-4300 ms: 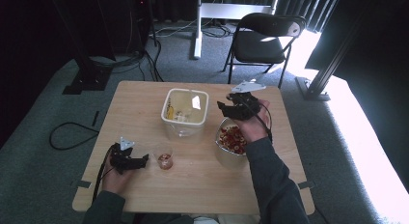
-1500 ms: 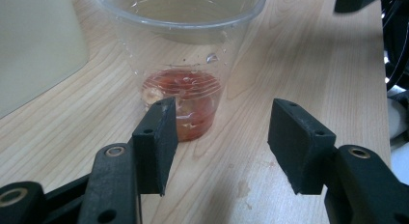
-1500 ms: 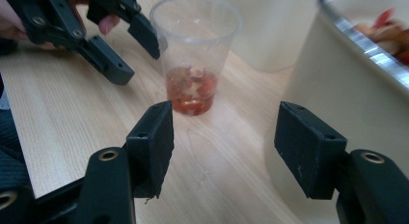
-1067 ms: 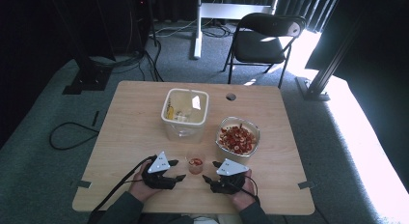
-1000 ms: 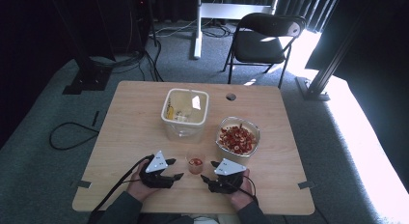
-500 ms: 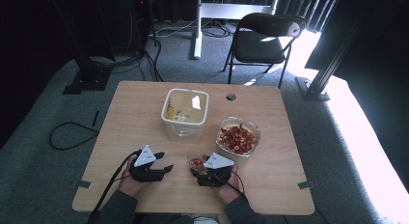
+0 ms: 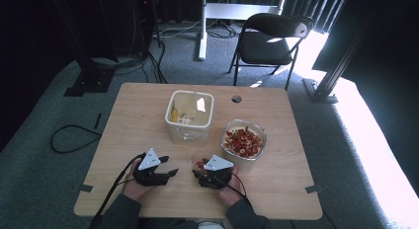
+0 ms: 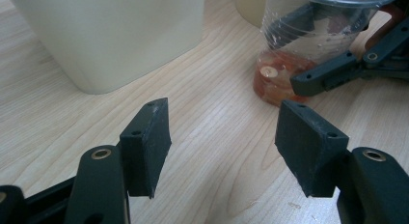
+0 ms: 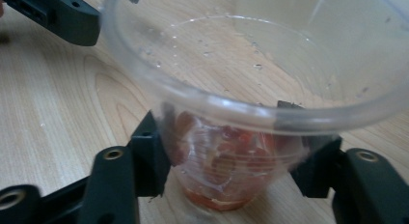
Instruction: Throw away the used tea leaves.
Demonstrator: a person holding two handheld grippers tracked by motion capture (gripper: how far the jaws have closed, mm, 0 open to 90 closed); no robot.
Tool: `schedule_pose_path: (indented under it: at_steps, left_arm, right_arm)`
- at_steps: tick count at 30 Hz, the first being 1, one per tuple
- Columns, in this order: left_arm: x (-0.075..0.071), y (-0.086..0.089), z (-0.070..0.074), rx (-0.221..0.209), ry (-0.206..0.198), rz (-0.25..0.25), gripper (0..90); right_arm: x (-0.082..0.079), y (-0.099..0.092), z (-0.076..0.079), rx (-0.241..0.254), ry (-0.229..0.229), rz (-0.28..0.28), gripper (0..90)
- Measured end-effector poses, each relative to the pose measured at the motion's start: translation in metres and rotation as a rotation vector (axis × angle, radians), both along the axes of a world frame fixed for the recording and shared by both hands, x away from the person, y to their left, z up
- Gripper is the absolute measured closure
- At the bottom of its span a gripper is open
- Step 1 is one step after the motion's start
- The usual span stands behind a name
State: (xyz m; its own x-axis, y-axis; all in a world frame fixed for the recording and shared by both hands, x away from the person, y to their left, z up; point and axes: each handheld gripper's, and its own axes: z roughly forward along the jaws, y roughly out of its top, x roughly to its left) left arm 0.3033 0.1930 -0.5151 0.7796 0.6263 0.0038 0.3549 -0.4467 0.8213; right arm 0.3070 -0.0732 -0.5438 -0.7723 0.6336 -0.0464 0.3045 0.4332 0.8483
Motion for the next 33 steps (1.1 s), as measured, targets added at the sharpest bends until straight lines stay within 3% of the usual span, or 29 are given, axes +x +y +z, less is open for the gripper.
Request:
schedule_pose_path:
  at_steps: [8, 20, 27, 33]
  left_arm:
    - [0.001, 0.001, -0.001, 0.002, 0.002, 0.005, 37.9]
    - [0.004, 0.003, -0.002, 0.013, 0.007, 0.018, 37.8]
    - [0.007, 0.006, -0.004, 0.027, 0.019, 0.045, 38.0]
    - [0.01, 0.011, -0.005, 0.046, 0.026, 0.071, 38.2]
  right_arm:
    - [-0.008, -0.01, 0.012, 0.024, -0.023, -0.016, 43.8]
    - [-0.035, -0.047, 0.07, 0.041, -0.071, -0.02, 43.4]
    - [-0.035, -0.07, 0.105, 0.032, -0.119, -0.066, 43.5]
    - [-0.031, -0.092, 0.127, 0.028, -0.158, -0.116, 43.4]
